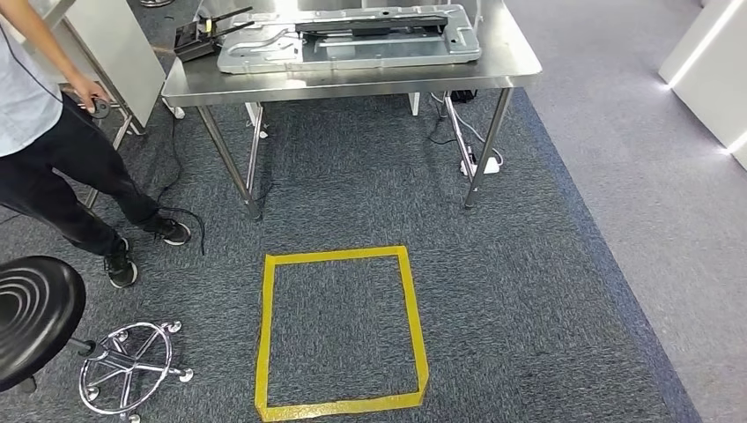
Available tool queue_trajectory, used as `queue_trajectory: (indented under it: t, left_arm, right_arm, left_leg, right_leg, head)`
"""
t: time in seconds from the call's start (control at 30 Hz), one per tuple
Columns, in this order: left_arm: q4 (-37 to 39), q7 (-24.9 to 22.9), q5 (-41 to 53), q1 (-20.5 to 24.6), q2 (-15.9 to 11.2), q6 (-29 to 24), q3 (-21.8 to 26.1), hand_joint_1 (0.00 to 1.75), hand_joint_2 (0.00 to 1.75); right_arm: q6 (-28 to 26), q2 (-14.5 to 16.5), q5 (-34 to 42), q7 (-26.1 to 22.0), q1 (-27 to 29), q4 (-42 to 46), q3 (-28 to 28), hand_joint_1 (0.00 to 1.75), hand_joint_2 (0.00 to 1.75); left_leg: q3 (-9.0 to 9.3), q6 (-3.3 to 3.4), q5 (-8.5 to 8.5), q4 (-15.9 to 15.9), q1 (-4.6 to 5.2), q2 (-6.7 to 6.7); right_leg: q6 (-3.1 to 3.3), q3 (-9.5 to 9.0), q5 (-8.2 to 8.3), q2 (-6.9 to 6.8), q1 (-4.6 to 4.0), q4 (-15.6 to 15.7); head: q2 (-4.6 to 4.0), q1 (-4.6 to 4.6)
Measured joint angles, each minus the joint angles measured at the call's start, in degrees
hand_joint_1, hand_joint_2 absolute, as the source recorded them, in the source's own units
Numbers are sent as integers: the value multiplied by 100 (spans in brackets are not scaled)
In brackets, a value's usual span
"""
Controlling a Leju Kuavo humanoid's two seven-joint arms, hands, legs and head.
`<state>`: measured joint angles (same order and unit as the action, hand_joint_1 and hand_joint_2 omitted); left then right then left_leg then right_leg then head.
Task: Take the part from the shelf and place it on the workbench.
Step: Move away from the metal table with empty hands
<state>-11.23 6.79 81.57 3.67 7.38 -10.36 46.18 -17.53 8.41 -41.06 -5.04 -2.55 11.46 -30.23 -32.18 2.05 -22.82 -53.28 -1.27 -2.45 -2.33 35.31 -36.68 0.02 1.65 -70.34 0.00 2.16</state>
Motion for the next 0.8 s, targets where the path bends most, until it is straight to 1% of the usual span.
queue_trajectory:
  t: [0.03, 0.07, 0.1, 0.13, 0.17, 0.2, 0.27, 0.3, 0.33, 0.37, 0.4, 0.43, 0.47, 0.5, 0.53, 0.57, 0.6, 0.63, 0.67, 0.7, 0.73, 0.77, 0.8]
  left_arm:
    - [0, 12, 0, -1, -1, 4, 2, 0, 0]
    - [0, 20, 0, -2, -1, 9, 4, 0, 0]
    - [-1, 24, 0, -4, -10, 12, 7, 0, 0]
    - [-2, 37, 0, -7, -21, 15, 11, 0, 0]
    - [-2, 54, 0, -11, -32, 16, 16, 0, 0]
    - [-3, 82, 0, -15, -43, 17, 20, 0, 0]
    - [-2, 152, 0, -20, -40, 19, 22, 0, 0]
    - [-2, 183, 0, -20, -37, 20, 22, 0, 0]
    - [-2, 215, 0, -22, -33, 19, 22, 0, 0]
    - [-2, 242, 0, -26, -30, 19, 22, 0, 0]
    - [-2, 269, 0, -35, -30, 18, 22, 0, 0]
    - [-2, 301, 0, -46, -29, 16, 22, 0, 0]
    - [-2, 325, 0, -58, -30, 15, 22, 0, 0]
    - [-2, 345, 0, -66, -29, 14, 22, 0, 0]
    - [-2, 357, 0, -70, -29, 13, 22, 0, 0]
    - [-2, 362, 0, -70, -29, 13, 22, 0, 0]
    - [-3, 362, 0, -69, -32, 13, 22, 0, 0]
    - [-3, 360, 0, -69, -40, 14, 22, 0, 0]
    - [-3, 359, 0, -70, -46, 15, 23, 0, 0]
    - [-3, 356, 0, -67, -53, 15, 23, 0, 0]
    - [-2, 353, 0, -62, -58, 16, 24, 0, 0]
    - [-2, 351, 0, -54, -56, 16, 24, 0, 0]
    - [-2, 348, 0, -45, -56, 15, 24, 0, 0]
  right_arm:
    - [-2, 0, -12, 33, 7, -3, 11, 0, 0]
    - [-1, 1, -25, 64, 13, -6, 19, 0, 0]
    - [7, 14, -39, 94, 12, -11, 29, 0, 0]
    - [16, 30, -53, 121, 8, -15, 41, 0, 0]
    - [25, 47, -61, 142, 2, -20, 51, 0, 0]
    - [32, 64, -64, 161, -2, -23, 60, 0, 0]
    - [31, 68, -64, 181, 4, -25, 64, 0, 0]
    - [28, 70, -64, 190, 8, -25, 64, 0, 0]
    - [24, 72, -64, 198, 9, -25, 64, 0, 0]
    - [20, 74, -64, 206, 8, -25, 64, 0, 0]
    - [16, 77, -64, 212, 6, -25, 64, 0, 0]
    - [14, 78, -64, 215, 6, -25, 64, 0, 0]
    - [14, 80, -64, 217, 10, -25, 64, 0, 0]
    - [14, 81, -64, 219, 16, -26, 64, 0, 0]
    - [14, 83, -66, 221, 23, -26, 64, 0, 0]
    - [14, 84, -68, 222, 28, -27, 64, 0, 0]
    - [14, 89, -72, 224, 29, -27, 64, 0, 0]
    - [14, 103, -75, 225, 24, -27, 65, 0, 0]
    - [13, 117, -78, 227, 17, -27, 65, 0, 0]
    - [13, 131, -80, 228, 11, -28, 65, 0, 0]
    - [14, 139, -80, 230, 8, -28, 66, 0, 0]
    - [14, 140, -80, 231, 12, -29, 65, 0, 0]
    - [15, 140, -80, 231, 18, -31, 65, 0, 0]
  left_leg:
    - [-28, -38, -20, -52, -33, -31]
    - [-65, -93, -51, -132, -73, -62]
    - [-108, -159, -91, -228, -105, -91]
    - [-153, -234, -144, -351, -121, -121]
    - [-182, -300, -183, -440, -124, -144]
    - [-194, -352, -206, -495, -119, -172]
    - [-183, -428, -208, -511, -138, -222]
    - [-194, -454, -264, -548, -155, -190]
    - [-238, -465, -391, -665, -166, -117]
    - [-326, -462, -591, -896, -164, -19]
    - [-451, -443, -839, -1240, -147, 80]
    - [-593, -412, -1063, -1634, -123, 137]
    - [-703, -376, -1213, -1965, -95, 166]
    - [-742, -329, -1262, -2141, -66, 182]
    - [-680, -267, -1202, -2101, -30, 198]
    - [-519, -188, -1054, -1845, 11, 232]
    - [-299, -86, -877, -1454, 58, 321]
    - [-97, 16, -747, -1082, 91, 437]
    - [48, 92, -664, -802, 120, 535]
    - [122, 145, -638, -648, 141, 600]
    - [141, 164, -640, -603, 153, 598]
    - [163, 166, -607, -546, 163, 549]
    - [195, 158, -562, -467, 151, 485]
  right_leg:
    - [-58, -62, 128, -16, 44, 132]
    - [-123, -219, 321, -59, 90, 441]
    - [-170, -372, 471, -142, 121, 743]
    - [-176, -476, 587, -212, 140, 994]
    - [-138, -508, 631, -259, 141, 1100]
    - [-68, -469, 622, -268, 127, 1076]
    - [76, -401, 643, -178, 105, 1021]
    - [128, -378, 663, -140, 99, 1013]
    - [175, -355, 687, -102, 92, 1015]
    - [218, -330, 715, -66, 81, 1020]
    - [251, -301, 737, -29, 61, 1020]
    - [278, -272, 756, 21, 33, 1019]
    - [300, -246, 774, 76, 0, 1018]
    - [316, -228, 788, 137, -35, 1017]
    - [325, -218, 800, 202, -69, 1017]
    - [331, -217, 811, 267, -100, 1017]
    - [336, -219, 820, 332, -119, 1019]
    - [333, -217, 830, 392, -139, 1018]
    - [319, -206, 845, 449, -138, 1019]
    - [294, -192, 862, 503, -121, 1024]
    - [258, -179, 884, 553, -107, 1039]
    - [218, -174, 908, 598, -90, 1066]
    - [190, -174, 913, 559, -88, 1070]
  head:
    - [0, 1]
    - [0, 1]
    - [0, 3]
    - [0, 3]
    - [0, -3]
    - [0, -7]
    - [0, -17]
    - [0, -15]
    - [0, -18]
    - [0, -20]
    - [0, -20]
    - [0, -21]
    - [0, -21]
    - [0, -21]
    - [0, -20]
    - [0, -21]
    - [0, -19]
    - [0, -15]
    - [0, -14]
    - [0, -13]
    - [0, -13]
    - [0, -16]
    - [0, -16]
